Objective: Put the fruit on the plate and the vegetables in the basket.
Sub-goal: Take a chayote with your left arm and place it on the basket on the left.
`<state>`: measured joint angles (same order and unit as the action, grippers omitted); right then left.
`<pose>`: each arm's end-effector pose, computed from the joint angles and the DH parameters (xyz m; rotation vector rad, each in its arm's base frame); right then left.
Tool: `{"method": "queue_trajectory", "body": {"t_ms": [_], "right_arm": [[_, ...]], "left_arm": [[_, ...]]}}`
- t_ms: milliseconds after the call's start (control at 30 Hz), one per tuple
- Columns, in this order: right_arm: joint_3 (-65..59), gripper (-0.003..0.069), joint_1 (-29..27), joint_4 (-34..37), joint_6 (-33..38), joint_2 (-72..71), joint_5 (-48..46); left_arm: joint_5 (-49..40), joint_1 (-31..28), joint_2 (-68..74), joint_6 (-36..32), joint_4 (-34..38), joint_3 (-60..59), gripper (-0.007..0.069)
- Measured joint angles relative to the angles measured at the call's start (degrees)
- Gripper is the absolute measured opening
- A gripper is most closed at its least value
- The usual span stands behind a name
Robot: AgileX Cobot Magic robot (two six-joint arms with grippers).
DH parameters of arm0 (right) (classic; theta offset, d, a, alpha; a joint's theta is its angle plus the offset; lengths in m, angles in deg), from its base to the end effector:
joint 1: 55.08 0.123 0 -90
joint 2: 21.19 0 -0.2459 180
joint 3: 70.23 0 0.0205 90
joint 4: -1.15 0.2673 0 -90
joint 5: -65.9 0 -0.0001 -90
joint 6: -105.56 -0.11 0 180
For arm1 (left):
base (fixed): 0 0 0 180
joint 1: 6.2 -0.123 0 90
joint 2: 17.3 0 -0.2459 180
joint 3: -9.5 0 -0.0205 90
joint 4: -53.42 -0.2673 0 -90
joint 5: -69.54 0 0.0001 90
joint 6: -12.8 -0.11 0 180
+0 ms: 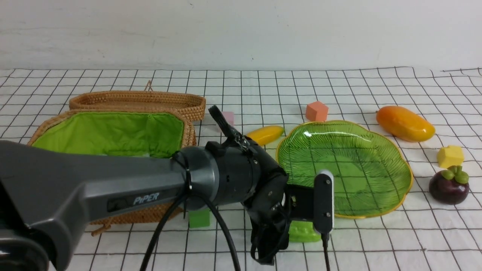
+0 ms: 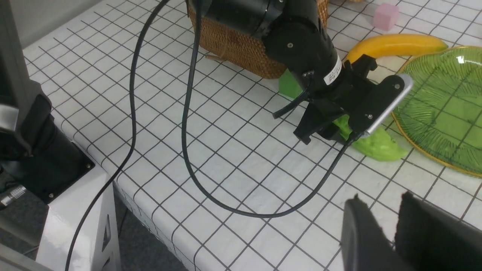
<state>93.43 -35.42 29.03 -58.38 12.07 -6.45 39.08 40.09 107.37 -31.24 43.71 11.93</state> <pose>0.0495 0.0697 0.3977 -0.7509 1.9496 0.6166 0.3023 -0.3026 0.1029 2.0004 1.7539 0.1488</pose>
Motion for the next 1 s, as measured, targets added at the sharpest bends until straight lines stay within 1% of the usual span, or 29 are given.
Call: {"method": "queue_trajectory", "body": {"t_ms": [33, 67, 167, 267, 333, 367, 400, 467, 500, 567, 600, 700, 767, 833, 867, 900, 1000], "right_arm": [[0.0, 0.0172, 0.0, 0.06, 0.0, 0.0, 0.0], [0.0, 0.0172, 0.0, 0.06, 0.0, 0.0, 0.0], [0.0, 0.0172, 0.0, 0.0, 0.0, 0.0, 0.0], [0.0, 0.0172, 0.0, 0.47, 0.0, 0.0, 0.0], [0.0, 0.0174, 0.0, 1.44, 0.0, 0.0, 0.0], [0.0, 0.0174, 0.0, 1.44, 0.0, 0.0, 0.09], [0.0, 0.0174, 0.0, 2.08, 0.0, 0.0, 1.23], [0.0, 0.0175, 0.0, 2.23, 0.0, 0.0, 3.07], [0.0, 0.0175, 0.0, 2.18, 0.0, 0.0, 6.4], [0.0, 0.0177, 0.0, 2.18, 0.0, 0.0, 9.5], [0.0, 0.0178, 0.0, 2.18, 0.0, 0.0, 9.5], [0.0, 0.0182, 0.0, 2.18, 0.0, 0.0, 11.69], [0.0, 0.0183, 0.0, 2.18, 0.0, 0.0, 11.69], [0.0, 0.0183, 0.0, 2.18, 0.0, 0.0, 11.69], [0.0, 0.0183, 0.0, 2.18, 0.0, 0.0, 11.69], [0.0, 0.0183, 0.0, 2.18, 0.0, 0.0, 11.64], [0.0, 0.0183, 0.0, 2.18, 0.0, 0.0, 11.59]], "left_arm": [[-0.64, 0.0, -0.19, 1.6, -0.34, 0.0, 0.0407], [-1.61, 0.0, -0.58, 3.12, -0.64, 0.0, 0.0408], [-4.58, 0.0, -2.13, 4.94, -0.9, -0.14, 0.0412], [-10.76, 0.0, -8.46, 9.83, -0.9, -0.14, 0.0412], [-15.08, -0.06, -14.93, 15.55, -1.21, -0.14, 0.0412], [-15.96, -0.07, -15.54, 16.61, -1.44, -0.14, 0.0412], [-19.63, -0.72, -20.75, 19.84, -3.26, -0.14, 0.0412], [-21.65, -1.76, -23.81, 21.25, -5.0, -0.14, 0.0412], [-23.65, -4.27, -27.02, 21.89, -7.63, -0.14, 0.0412], [-25.06, -8.7, -29.5, 21.03, -10.1, -0.14, 0.0412], [-25.06, -9.19, -29.5, 20.82, -10.27, -0.14, 0.0412], [-25.86, -18.41, -30.02, 14.41, -10.97, -0.29, 0.0412], [-25.86, -22.99, -29.11, 9.45, -10.77, -0.57, 0.0412], [-25.86, -26.44, -27.75, 5.13, -10.7, -0.77, 0.0412], [-25.78, -26.78, -27.4, 4.69, -10.7, -0.86, 0.0412], [-25.39, -29.22, -26.06, 1.87, -10.7, -0.84, 0.0412], [-24.14, -31.87, -24.23, 0.33, -10.7, -0.89, 0.0419]]}}
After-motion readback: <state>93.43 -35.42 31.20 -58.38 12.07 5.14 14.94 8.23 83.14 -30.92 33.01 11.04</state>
